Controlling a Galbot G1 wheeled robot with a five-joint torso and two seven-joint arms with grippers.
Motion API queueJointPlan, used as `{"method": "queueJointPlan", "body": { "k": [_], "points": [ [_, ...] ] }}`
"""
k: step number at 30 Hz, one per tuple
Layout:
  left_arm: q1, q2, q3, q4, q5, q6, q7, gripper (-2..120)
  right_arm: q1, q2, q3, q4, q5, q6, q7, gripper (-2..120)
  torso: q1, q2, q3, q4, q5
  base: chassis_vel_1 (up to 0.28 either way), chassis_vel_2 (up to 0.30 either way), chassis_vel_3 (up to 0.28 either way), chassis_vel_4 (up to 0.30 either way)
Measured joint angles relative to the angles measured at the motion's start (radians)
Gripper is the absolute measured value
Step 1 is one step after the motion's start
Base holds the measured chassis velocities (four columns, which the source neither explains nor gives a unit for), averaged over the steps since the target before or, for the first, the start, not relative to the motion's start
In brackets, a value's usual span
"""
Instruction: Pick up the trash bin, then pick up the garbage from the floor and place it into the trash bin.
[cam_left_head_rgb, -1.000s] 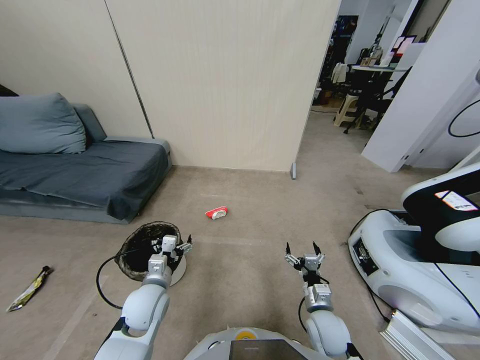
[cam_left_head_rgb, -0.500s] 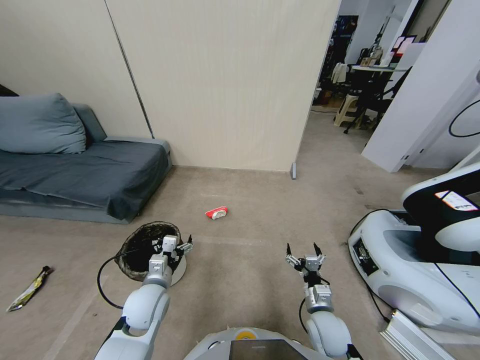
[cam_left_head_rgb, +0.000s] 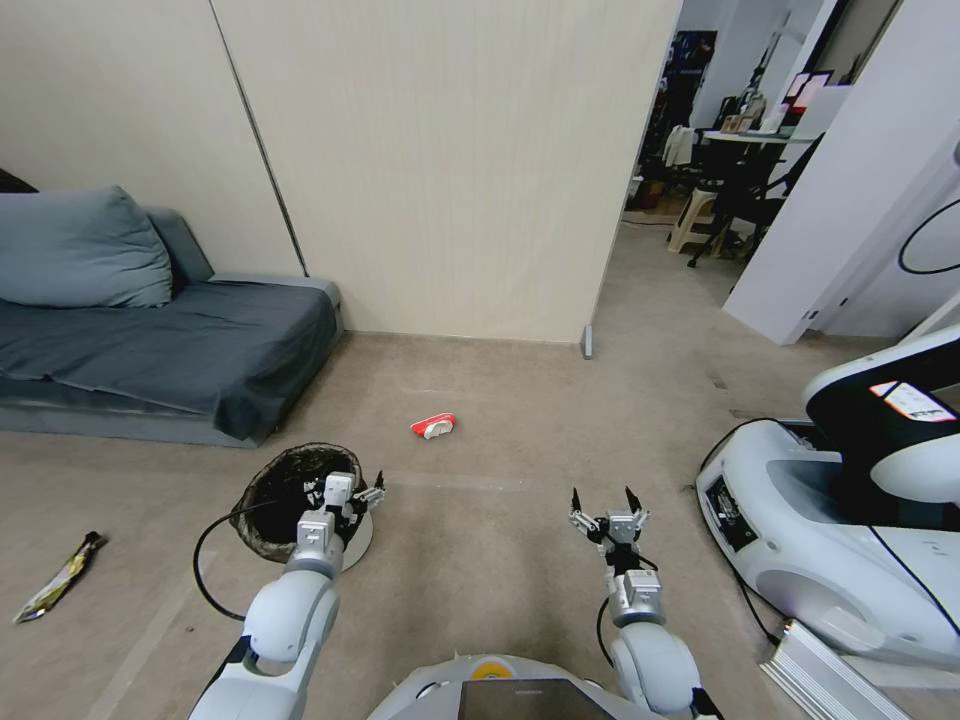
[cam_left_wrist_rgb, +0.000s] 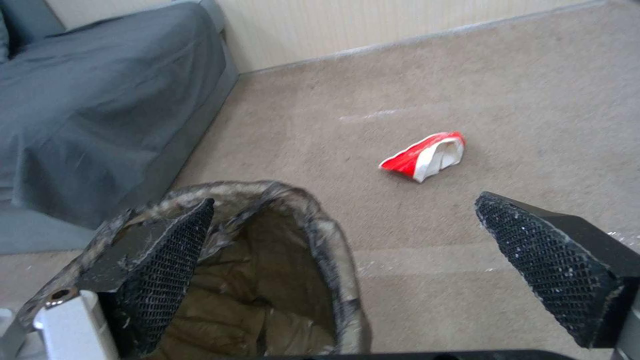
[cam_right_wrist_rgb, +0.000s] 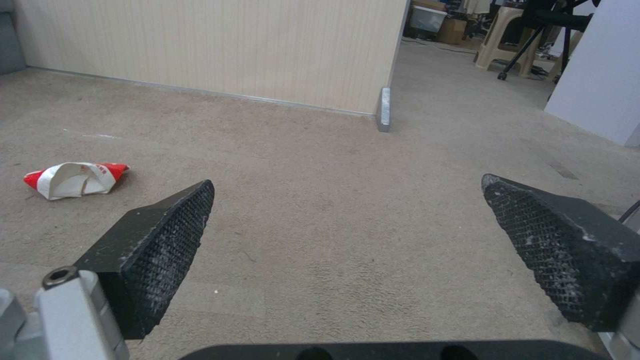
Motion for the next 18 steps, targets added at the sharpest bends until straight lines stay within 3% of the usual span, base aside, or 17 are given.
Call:
{"method": "queueJointPlan", "body": {
  "k": [13,18],
  "points": [
    [-0.02,0.045,-0.049,-0.007,-0.106,0.112,-0.047,100,-0.003,0.001,0.0,-0.008,-0.009,0.004,0.0,100,0.0,0.0,0.0,0.0,-0.0001,0.0,0.0,0.0,0.0],
    [-0.042,0.084,-0.121,-0.019,-0.169,0.176,-0.078,100,-0.009,0.0,0.002,-0.012,-0.011,0.009,0.001,100,0.0,0.0,0.0,0.0,-0.0001,0.0,0.0,0.0,0.0]
  ]
}}
